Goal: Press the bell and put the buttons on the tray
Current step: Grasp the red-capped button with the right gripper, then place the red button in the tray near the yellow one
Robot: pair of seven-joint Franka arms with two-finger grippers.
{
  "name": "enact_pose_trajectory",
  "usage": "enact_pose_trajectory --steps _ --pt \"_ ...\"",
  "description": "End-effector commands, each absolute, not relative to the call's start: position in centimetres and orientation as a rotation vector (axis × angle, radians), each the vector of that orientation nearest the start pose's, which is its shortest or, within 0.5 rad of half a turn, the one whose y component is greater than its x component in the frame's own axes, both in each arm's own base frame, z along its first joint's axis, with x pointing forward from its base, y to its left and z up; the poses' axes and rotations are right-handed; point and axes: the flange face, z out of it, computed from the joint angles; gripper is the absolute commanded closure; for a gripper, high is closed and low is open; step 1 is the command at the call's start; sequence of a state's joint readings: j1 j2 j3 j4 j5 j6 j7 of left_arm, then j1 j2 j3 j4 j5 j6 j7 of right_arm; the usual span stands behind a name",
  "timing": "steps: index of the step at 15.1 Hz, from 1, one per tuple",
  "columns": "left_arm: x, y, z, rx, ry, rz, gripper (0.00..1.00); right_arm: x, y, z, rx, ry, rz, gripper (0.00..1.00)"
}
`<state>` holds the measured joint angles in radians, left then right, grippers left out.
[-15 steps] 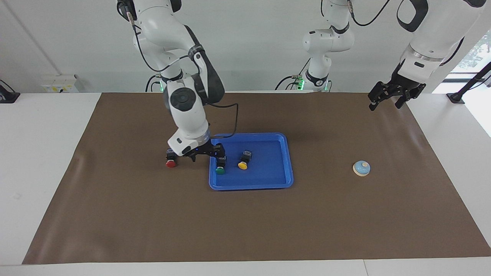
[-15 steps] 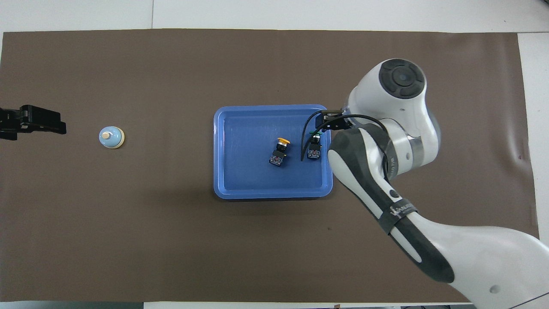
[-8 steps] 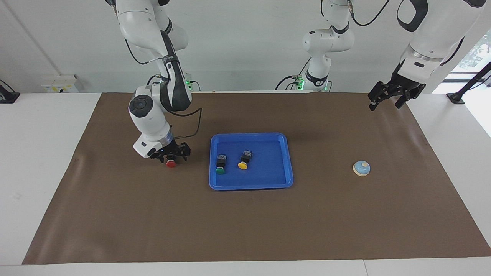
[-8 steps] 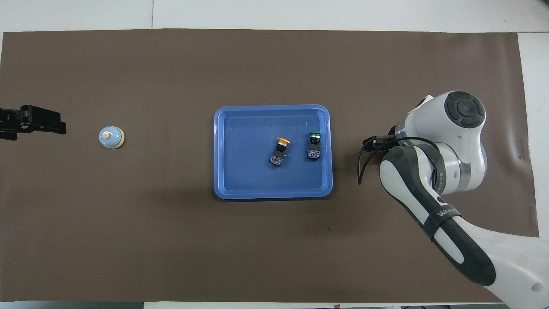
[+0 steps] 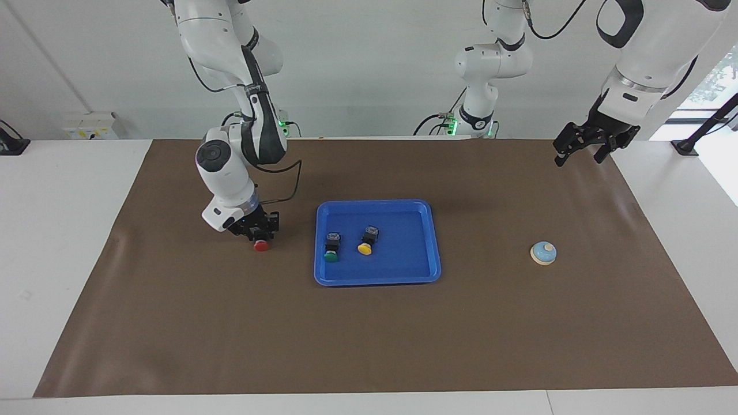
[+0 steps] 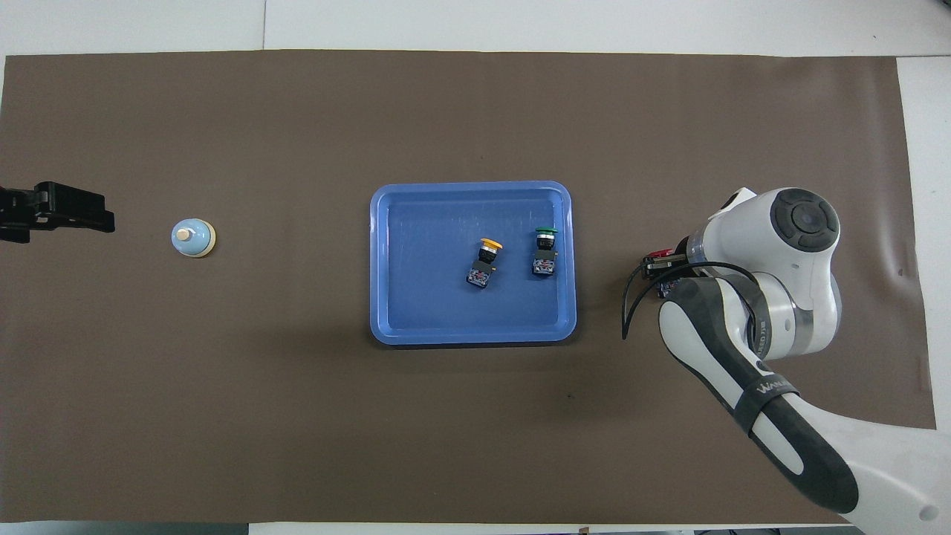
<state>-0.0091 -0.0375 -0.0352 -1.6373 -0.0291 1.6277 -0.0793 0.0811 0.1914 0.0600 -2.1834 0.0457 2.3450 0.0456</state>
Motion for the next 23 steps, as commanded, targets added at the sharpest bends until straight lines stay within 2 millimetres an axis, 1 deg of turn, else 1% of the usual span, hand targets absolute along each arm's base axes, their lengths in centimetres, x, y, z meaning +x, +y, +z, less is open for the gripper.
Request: enact_pose_trajectory --steps 1,2,3,4,5,6,7,8,9,10,11,12,14,15,16,17,19,20,21,22,23 --pt "54.2 -2.6 62.5 -3.159 -0.061 -0.032 0.00 54.2 6.8 30.0 -3.101 -0.080 0.017 1.00" --pt "54.2 -2.6 62.4 -3.159 -0.061 -0.032 0.00 54.5 6.7 30.2 -3.101 -0.077 0.007 1.00" --pt "54.2 -2.6 62.5 -3.159 -0.061 -0.032 0.00 55.1 6.9 31.1 -3.094 -0.060 -0.013 1.00" --pt "54.2 -2.6 62.5 -3.159 -0.061 -0.032 0.00 55.8 7.3 32.4 -3.090 -0.018 -0.030 1.00" --pt "54.2 -2.6 62.5 -3.159 -0.061 -0.032 0.00 56.2 8.3 33.7 -3.087 0.046 -0.001 1.00" --pt "54.2 -2.6 62.5 -3.159 -0.061 -0.032 0.00 57.2 10.1 35.8 -3.082 0.122 0.012 1.00" --pt "54.2 -2.6 62.5 -3.159 -0.061 -0.032 0.00 57.5 12.1 37.1 -3.081 0.162 0.026 1.00" --pt "54.2 -2.6 62.5 -3.159 -0.061 -0.035 0.00 57.8 14.6 38.7 -3.077 0.197 0.024 1.00" --pt "54.2 -2.6 62.4 -3.159 -0.061 -0.032 0.00 58.1 17.4 39.6 -3.071 0.254 0.034 1.00" --pt "54.2 -2.6 62.4 -3.159 -0.061 -0.030 0.00 58.0 20.0 40.5 -3.062 0.287 0.020 1.00" --pt "54.2 -2.6 62.6 -3.159 -0.061 -0.037 0.00 57.4 22.4 40.9 -3.053 0.311 0.007 1.00" --pt "54.2 -2.6 62.5 -3.159 -0.061 -0.035 0.00 56.6 25.5 41.0 -3.045 0.319 -0.002 1.00" --pt "54.2 -2.6 62.5 -3.159 -0.061 -0.032 0.00 55.7 31.1 40.3 -3.027 0.382 0.003 1.00" --pt "54.2 -2.6 62.4 -3.159 -0.061 -0.030 0.00 55.7 33.2 40.0 -3.011 0.415 -0.010 1.00" --pt "54.2 -2.6 62.5 -3.159 -0.061 -0.035 0.00 55.4 35.0 39.2 -3.003 0.424 -0.013 1.00" --pt "54.2 -2.6 62.4 -3.159 -0.061 -0.030 0.00 55.1 37.0 37.9 -2.990 0.434 -0.018 1.00" --pt "54.2 -2.6 62.5 -3.159 -0.061 -0.032 0.00 54.6 40.7 37.0 -2.959 0.454 -0.045 1.00" --pt "54.2 -2.6 62.5 -3.159 -0.061 -0.032 0.00 54.1 42.8 36.6 -2.952 0.459 -0.040 1.00" --pt "54.2 -2.6 62.5 -3.159 -0.061 -0.032 0.00 53.4 44.7 35.7 -2.952 0.470 -0.033 1.00" --pt "54.2 -2.6 62.5 -3.159 -0.061 -0.032 0.00 53.2 45.2 35.2 -2.948 0.466 -0.045 1.00" --pt "54.2 -2.6 62.5 -3.159 -0.061 -0.032 0.00 53.3 45.1 34.9 -2.940 0.465 -0.063 1.00"
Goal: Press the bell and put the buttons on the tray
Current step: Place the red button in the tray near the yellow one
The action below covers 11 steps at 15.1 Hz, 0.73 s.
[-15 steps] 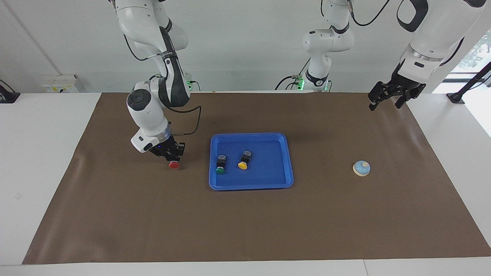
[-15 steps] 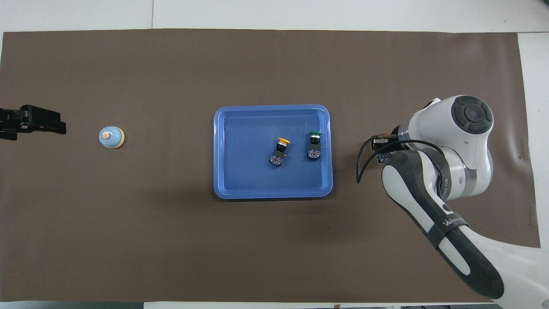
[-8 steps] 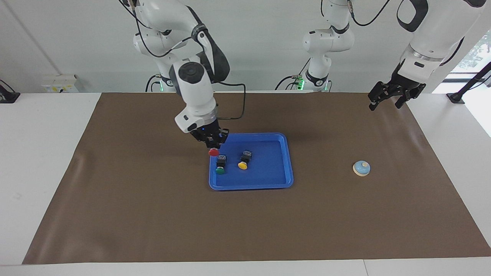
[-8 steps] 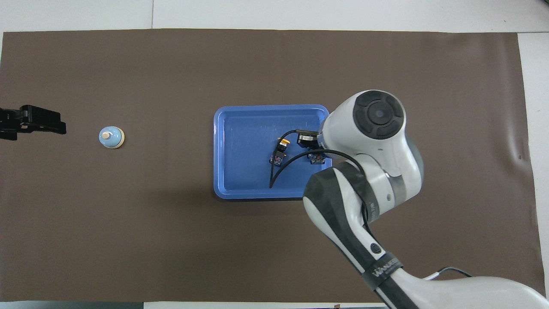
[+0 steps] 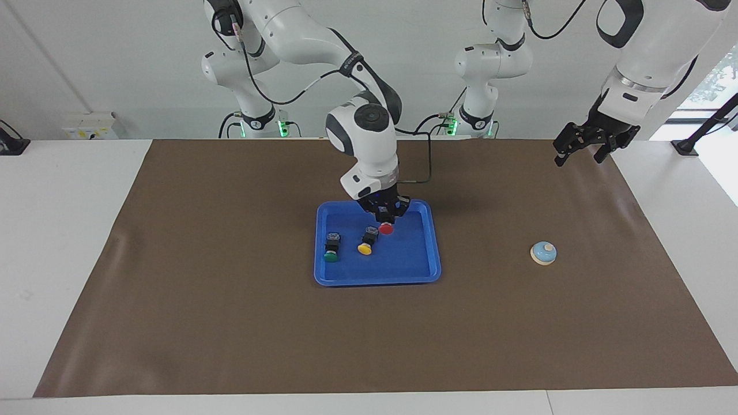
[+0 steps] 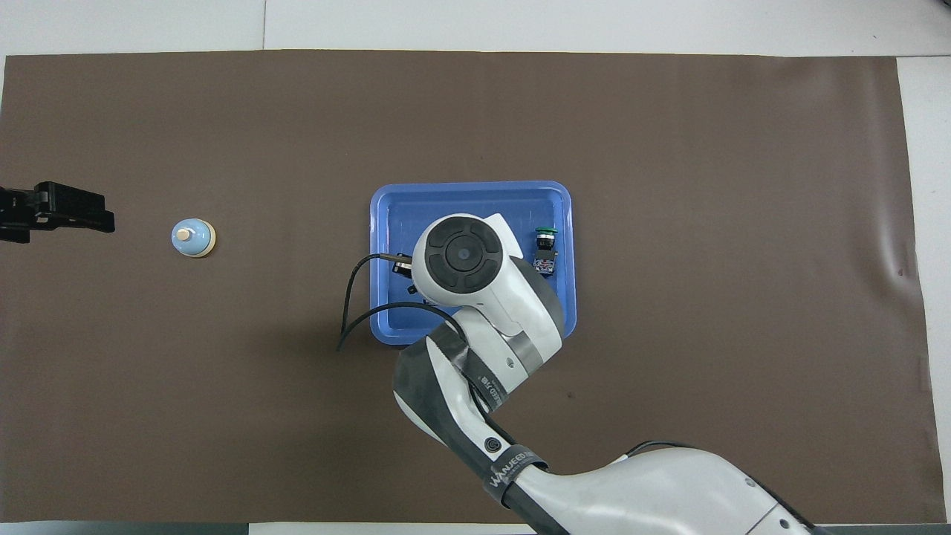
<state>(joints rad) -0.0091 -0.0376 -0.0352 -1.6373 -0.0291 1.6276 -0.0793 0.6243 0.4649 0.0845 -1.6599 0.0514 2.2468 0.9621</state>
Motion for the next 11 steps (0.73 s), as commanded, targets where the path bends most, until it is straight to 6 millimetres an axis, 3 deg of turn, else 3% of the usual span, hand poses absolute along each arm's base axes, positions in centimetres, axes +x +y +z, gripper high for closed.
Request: enact_pose_trajectory --steps 1,2,3,4,8,11 --pt "54.2 -2.6 62.5 -3.159 -0.061 -0.035 0.00 53.3 44.9 34.5 -2.942 0.467 -0.064 1.00" --pt "54.2 -2.6 62.5 -3.159 -0.061 -0.032 0.00 53.1 44.6 33.9 -2.952 0.463 -0.060 0.64" --pt "54.2 -2.6 62.5 -3.159 -0.061 -0.032 0.00 53.0 44.5 33.6 -2.958 0.462 -0.052 0.07" --pt "54.2 -2.6 62.5 -3.159 -0.061 -0.032 0.00 52.9 44.4 33.6 -2.969 0.461 -0.040 0.00" --pt "54.2 -2.5 62.5 -3.159 -0.064 -0.032 0.00 54.1 43.7 35.7 -2.990 0.482 -0.028 0.00" --pt "54.2 -2.6 62.5 -3.159 -0.061 -0.032 0.00 55.7 39.9 38.9 -2.983 0.508 -0.055 0.00"
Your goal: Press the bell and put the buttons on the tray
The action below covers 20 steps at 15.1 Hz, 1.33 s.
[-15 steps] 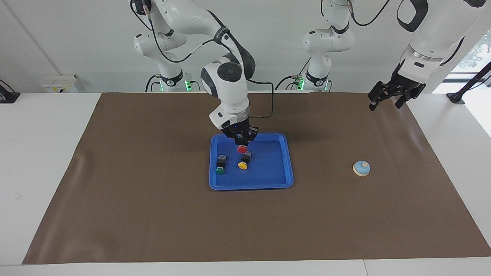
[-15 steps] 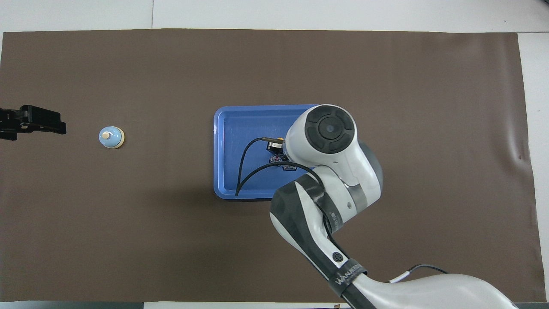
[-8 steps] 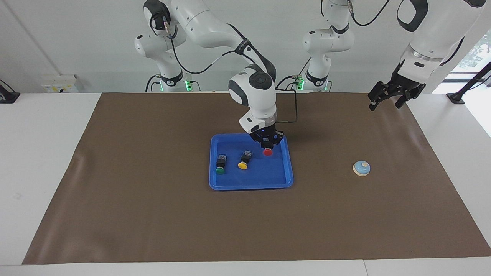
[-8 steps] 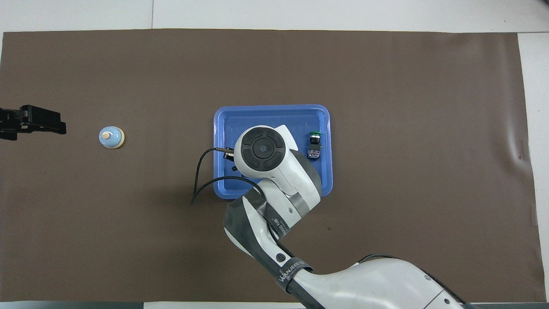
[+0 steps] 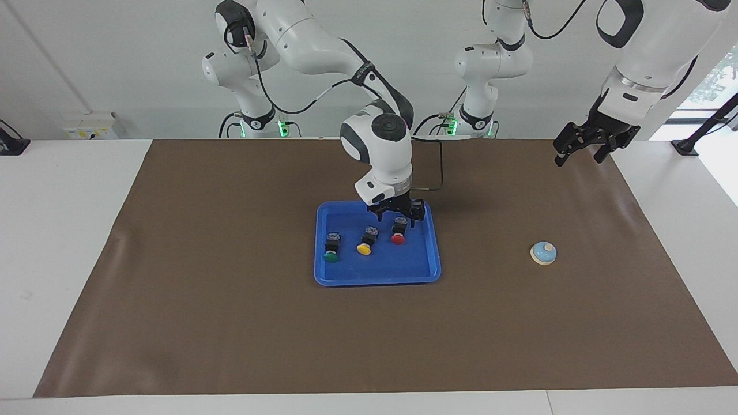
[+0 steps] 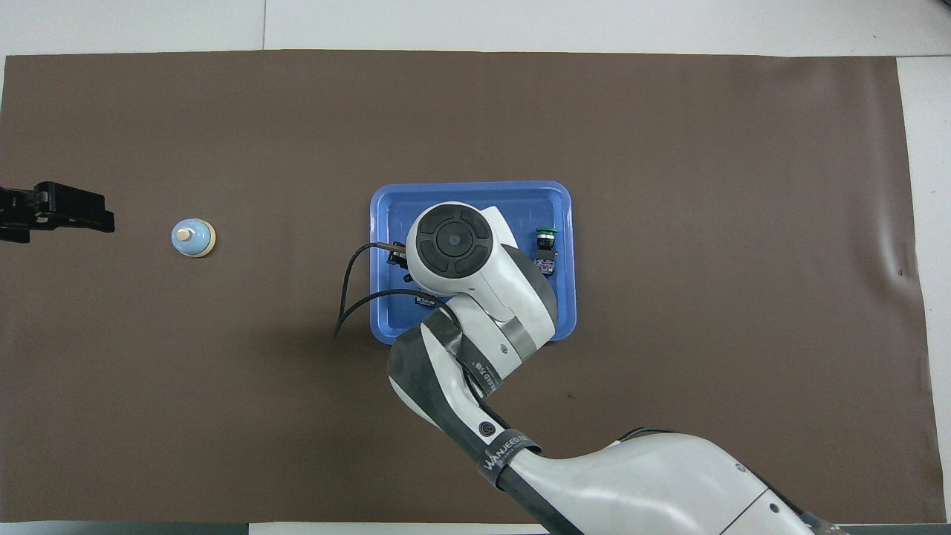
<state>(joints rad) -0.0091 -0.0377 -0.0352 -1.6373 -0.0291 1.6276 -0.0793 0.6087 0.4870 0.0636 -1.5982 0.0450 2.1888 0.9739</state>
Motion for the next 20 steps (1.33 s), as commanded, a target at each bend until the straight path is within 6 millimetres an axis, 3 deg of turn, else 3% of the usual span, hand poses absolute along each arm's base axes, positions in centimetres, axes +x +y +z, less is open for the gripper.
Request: enact_pose_trajectory --steps 1,3,5,7,10,12,13,14,15,17,18,20 --pt "54.2 -2.6 62.4 -3.159 -0.061 -0.030 0.00 55.8 38.3 39.9 -3.000 0.489 -0.045 0.00" --pt "54.2 -2.6 62.5 -3.159 -0.061 -0.032 0.00 56.3 32.7 43.1 -3.022 0.430 -0.059 0.00" --pt "54.2 -2.6 62.5 -3.159 -0.061 -0.032 0.00 55.5 26.8 46.1 -3.060 0.292 -0.057 0.00" --pt "54.2 -2.6 62.5 -3.159 -0.061 -0.032 0.00 56.4 19.6 50.1 -3.077 0.173 -0.084 0.00" --pt "54.3 -2.5 62.6 -3.159 -0.064 -0.049 0.00 55.3 12.8 54.5 -3.102 0.002 -0.070 0.00" --pt "54.4 -2.2 62.5 -3.152 -0.133 -0.059 0.00 54.2 8.8 56.3 -3.114 -0.025 -0.028 0.00" --pt "54.6 -2.0 62.1 -3.142 -0.202 -0.076 0.16 53.7 7.2 57.0 -3.116 -0.049 -0.017 0.00" --pt "54.6 -1.4 61.9 -3.139 -0.270 -0.119 0.68 53.3 5.3 57.6 -3.117 -0.079 -0.009 0.00" --pt "54.8 -1.4 61.4 -3.138 -0.300 -0.165 1.00 53.2 3.8 58.1 -3.117 -0.106 -0.013 0.00" --pt "55.3 -1.3 59.2 -3.138 -0.301 -0.213 1.00 53.3 1.8 59.6 -3.117 -0.129 -0.036 0.00" --pt "55.7 -1.3 57.4 -3.137 -0.293 -0.192 1.00 53.4 0.3 60.1 -3.116 -0.089 -0.023 0.00" --pt "56.7 -0.9 52.7 -3.138 -0.274 -0.161 1.00 53.5 -0.9 60.1 -3.116 -0.051 -0.011 0.00"
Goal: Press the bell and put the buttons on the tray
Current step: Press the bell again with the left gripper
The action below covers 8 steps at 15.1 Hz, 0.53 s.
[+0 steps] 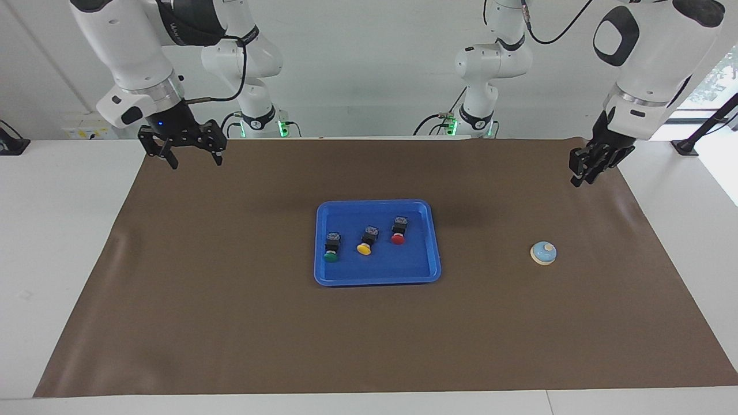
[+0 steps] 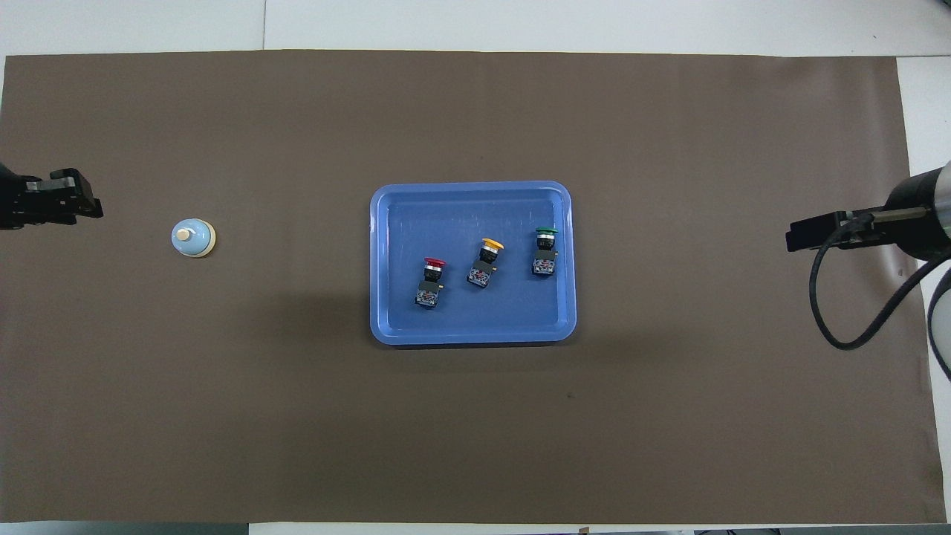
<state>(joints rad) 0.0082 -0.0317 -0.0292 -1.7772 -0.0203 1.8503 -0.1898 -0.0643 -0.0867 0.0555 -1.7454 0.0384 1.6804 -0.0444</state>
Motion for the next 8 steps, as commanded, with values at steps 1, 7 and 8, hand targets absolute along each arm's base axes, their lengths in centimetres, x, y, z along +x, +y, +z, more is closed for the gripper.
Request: enact_pose_trajectory --steps 1,7,8 --pt "57.4 0.3 50.7 -3.138 -0.253 -0.147 1.00 53.3 -1.1 59.9 -3.112 -0.046 0.027 0.00" --pt "60.0 0.9 40.3 -3.147 -0.156 -0.099 1.00 52.7 -1.8 59.4 -3.114 0.054 0.064 0.00" --pt "60.0 0.9 39.0 -3.147 -0.154 -0.104 1.00 52.6 -1.7 59.4 -3.113 0.047 0.071 0.00"
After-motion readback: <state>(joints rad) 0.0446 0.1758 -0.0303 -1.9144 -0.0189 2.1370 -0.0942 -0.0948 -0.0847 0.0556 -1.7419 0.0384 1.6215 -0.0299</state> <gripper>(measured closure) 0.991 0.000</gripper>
